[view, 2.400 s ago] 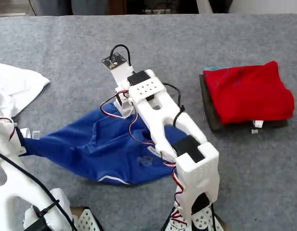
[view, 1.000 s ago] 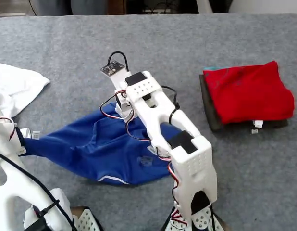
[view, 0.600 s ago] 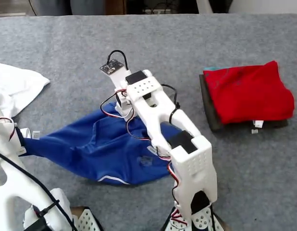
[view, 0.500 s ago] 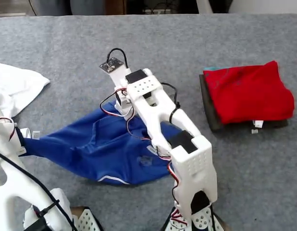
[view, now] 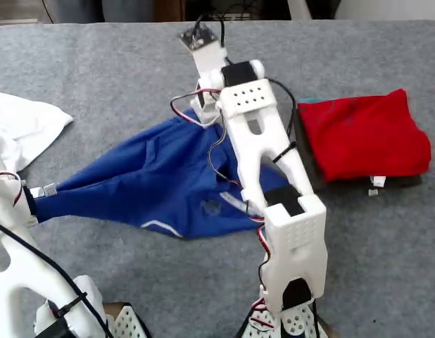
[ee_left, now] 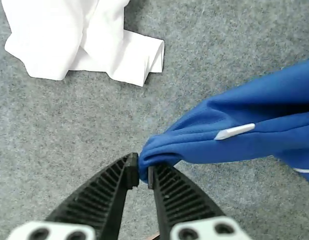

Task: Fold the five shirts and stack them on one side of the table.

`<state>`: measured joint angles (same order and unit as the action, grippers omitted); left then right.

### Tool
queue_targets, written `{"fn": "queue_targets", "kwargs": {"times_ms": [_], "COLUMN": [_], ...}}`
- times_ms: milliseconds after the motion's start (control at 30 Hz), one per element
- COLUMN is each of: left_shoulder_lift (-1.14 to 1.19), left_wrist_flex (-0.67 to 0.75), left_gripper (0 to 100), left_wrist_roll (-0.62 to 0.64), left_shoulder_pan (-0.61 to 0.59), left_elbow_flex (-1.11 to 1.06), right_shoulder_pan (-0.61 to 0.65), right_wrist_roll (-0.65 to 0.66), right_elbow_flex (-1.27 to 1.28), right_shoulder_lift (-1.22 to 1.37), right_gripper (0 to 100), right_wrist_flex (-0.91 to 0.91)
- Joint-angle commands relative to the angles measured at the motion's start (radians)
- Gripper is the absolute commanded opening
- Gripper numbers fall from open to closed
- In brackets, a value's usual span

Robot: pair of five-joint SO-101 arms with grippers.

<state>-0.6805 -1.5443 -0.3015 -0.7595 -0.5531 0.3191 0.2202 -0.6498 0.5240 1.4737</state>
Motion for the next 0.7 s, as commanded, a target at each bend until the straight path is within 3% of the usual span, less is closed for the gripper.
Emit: {"fn": "queue_targets", "kwargs": {"times_ms": [0, 300, 433, 667], "left_shoulder_lift": [-0.002, 0.000, -0.002, -0.002], "left_wrist_flex": [-0.002, 0.000, -0.005, -0.008], "left_gripper": [3, 3, 3, 3], "left_wrist_roll": [-0.008, -0.005, -0.008, -0.008], "left_shoulder_pan": [0.008, 0.008, 0.005, 0.001], "left_elbow_flex": [0.013, 0.004, 0.004, 0.004], "right_shoulder_pan": [-0.021, -0.072, -0.077, 0.023], "right_wrist_roll": [0.005, 0.064, 0.083, 0.164], "right_elbow_flex": [-0.189, -0.573, -0.512, -0.234], "right_shoulder_lift": [-0.013, -0.022, -0.124, -0.406], "right_gripper": [1.3, 1.4, 1.5, 1.5], "right_wrist_flex": [0.071, 0.296, 0.293, 0.293]}}
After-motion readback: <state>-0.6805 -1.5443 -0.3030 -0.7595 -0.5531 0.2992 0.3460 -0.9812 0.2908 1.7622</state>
